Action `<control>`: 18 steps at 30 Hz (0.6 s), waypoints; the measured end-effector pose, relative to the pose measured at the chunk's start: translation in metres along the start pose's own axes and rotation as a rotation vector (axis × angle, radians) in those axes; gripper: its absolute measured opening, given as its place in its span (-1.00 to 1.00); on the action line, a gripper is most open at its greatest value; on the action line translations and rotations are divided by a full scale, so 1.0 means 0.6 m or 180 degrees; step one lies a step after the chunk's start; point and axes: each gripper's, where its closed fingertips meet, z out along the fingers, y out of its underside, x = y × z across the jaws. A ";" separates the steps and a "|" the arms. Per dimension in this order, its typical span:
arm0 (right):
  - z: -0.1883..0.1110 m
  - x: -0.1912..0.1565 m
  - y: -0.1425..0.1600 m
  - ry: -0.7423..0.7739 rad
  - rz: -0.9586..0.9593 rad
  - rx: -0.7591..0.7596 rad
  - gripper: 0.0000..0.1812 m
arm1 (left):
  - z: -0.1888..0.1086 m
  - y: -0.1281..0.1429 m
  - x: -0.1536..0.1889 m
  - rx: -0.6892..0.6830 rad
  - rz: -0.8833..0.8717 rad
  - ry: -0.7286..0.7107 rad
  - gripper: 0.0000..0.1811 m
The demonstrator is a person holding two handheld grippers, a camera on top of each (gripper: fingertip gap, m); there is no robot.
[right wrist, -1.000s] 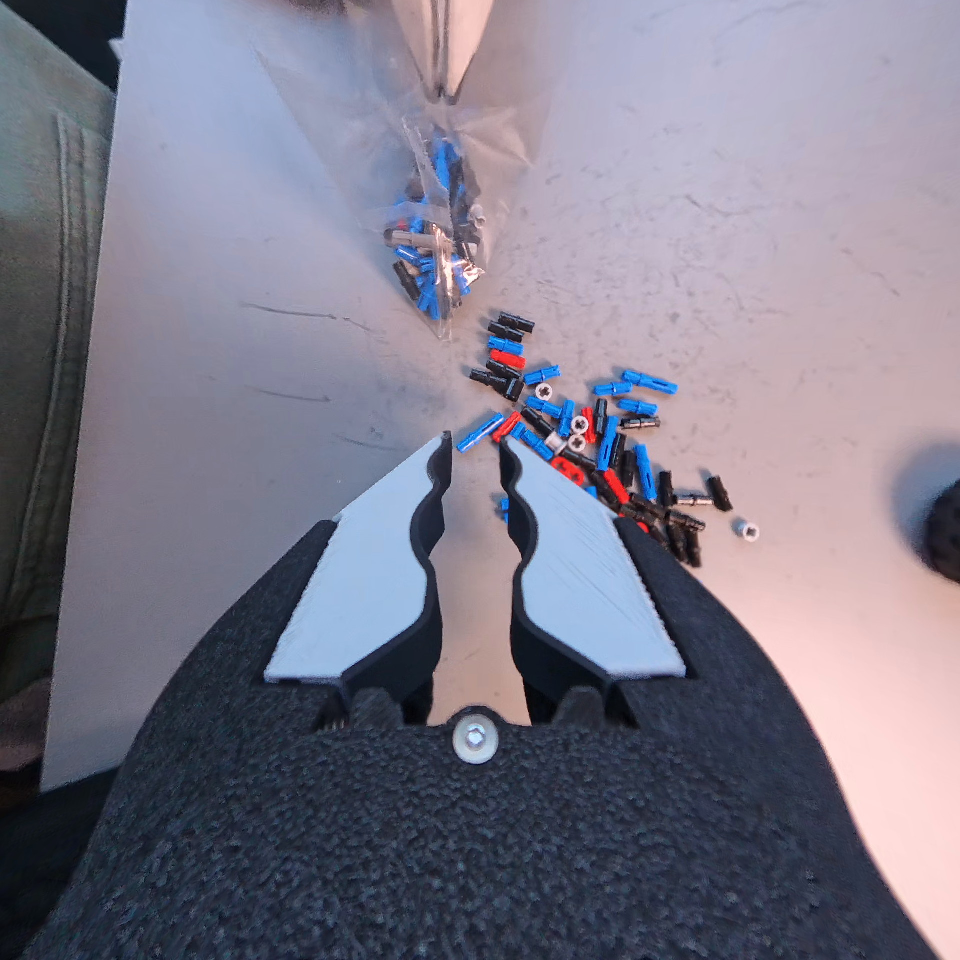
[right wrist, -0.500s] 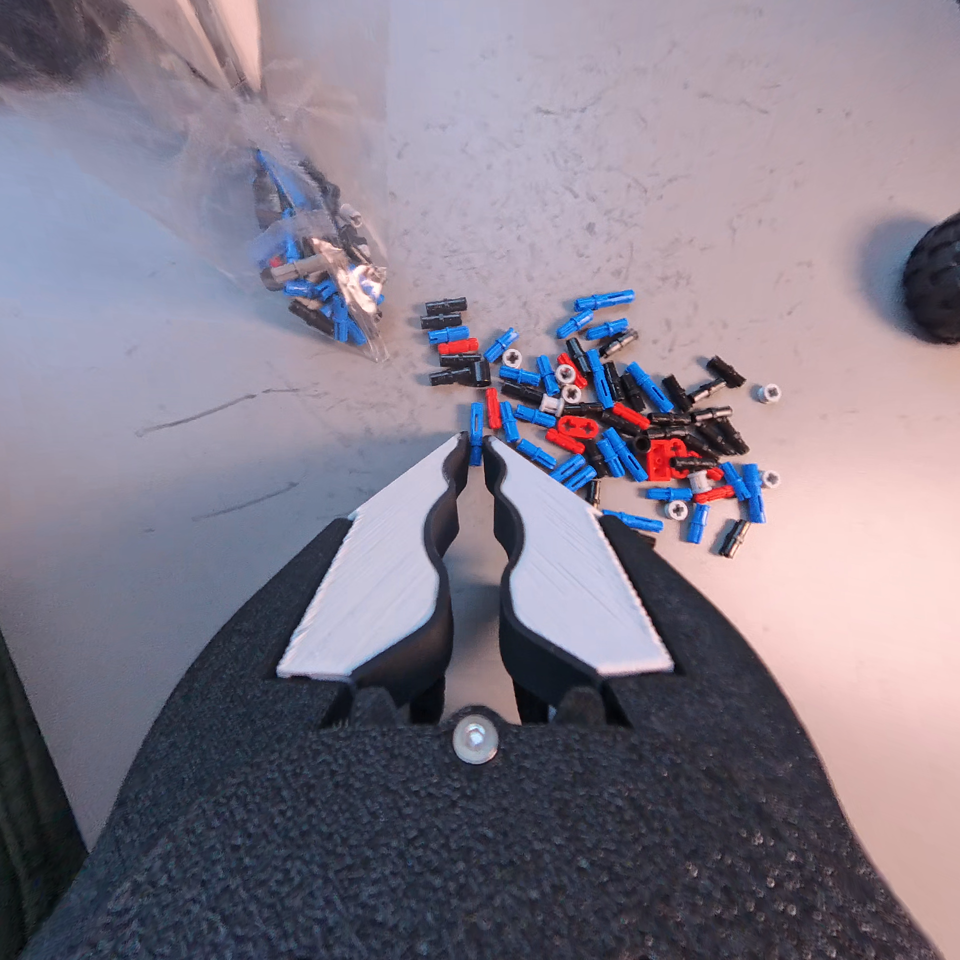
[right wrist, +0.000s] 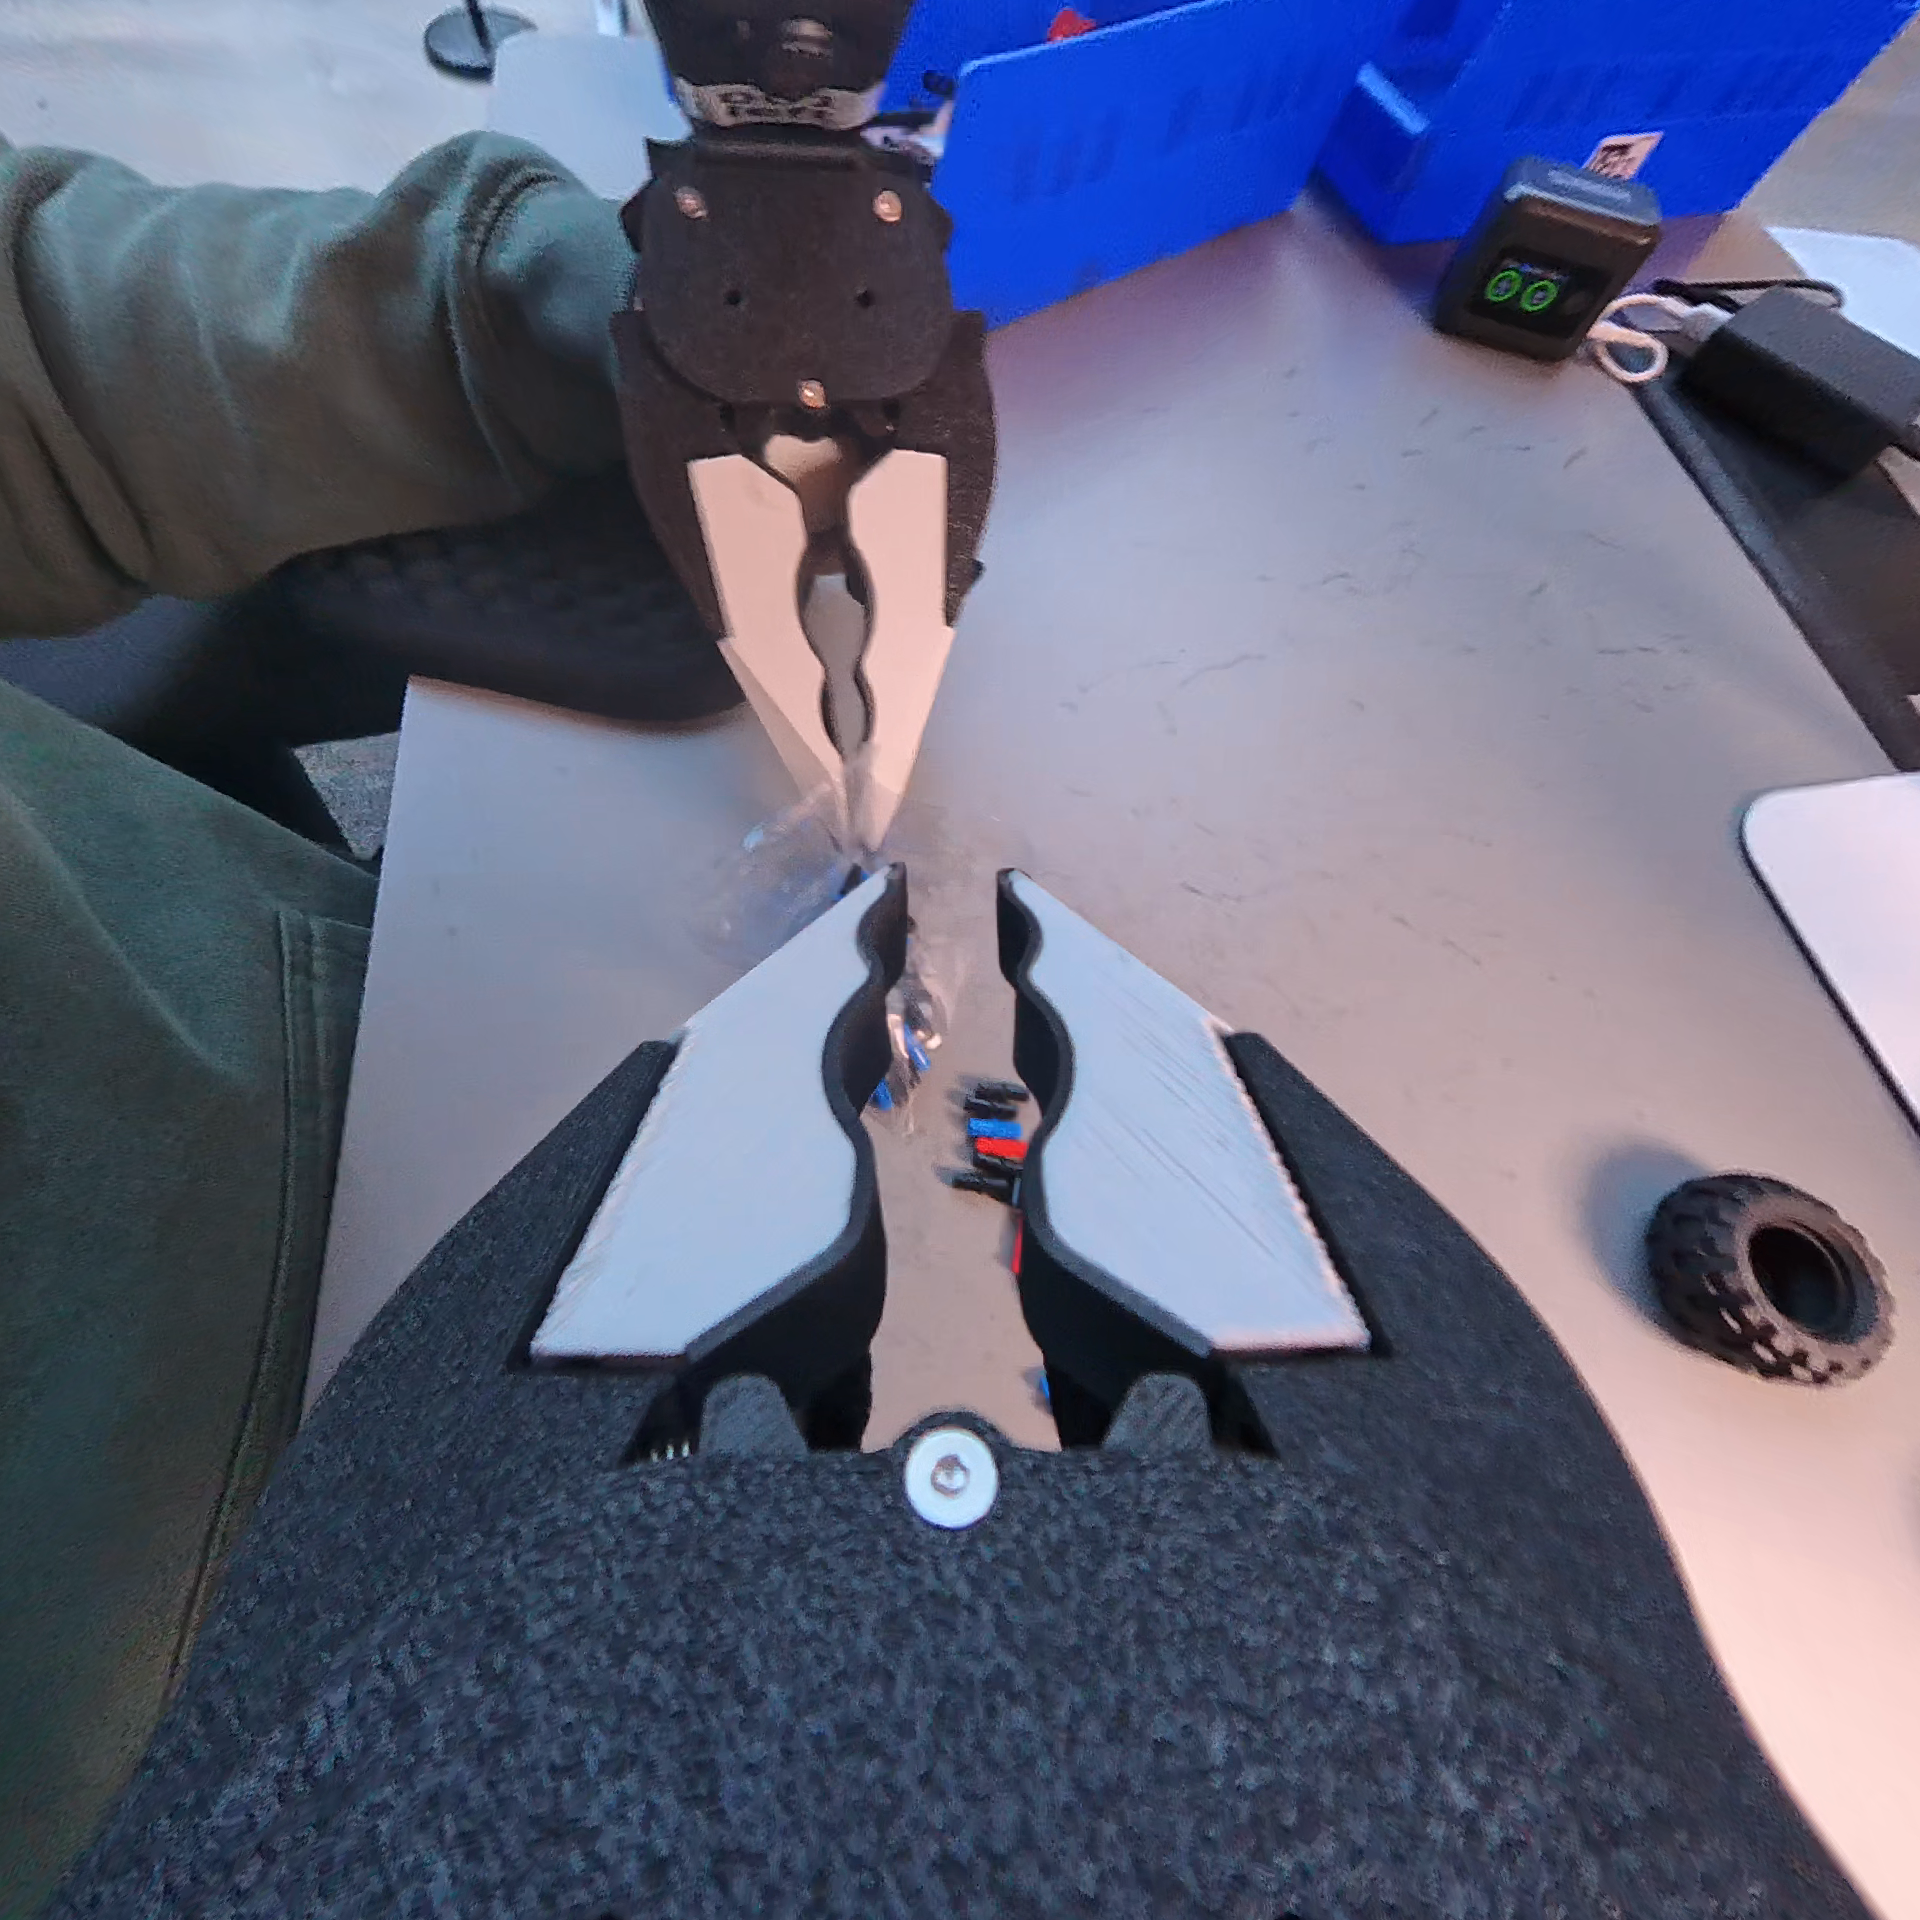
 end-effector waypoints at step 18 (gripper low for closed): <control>0.038 0.016 0.182 -0.0959 -0.0910 -0.1262 -0.76 | 0.000 0.001 -0.003 0.0013 -0.0055 -0.0013 -1.00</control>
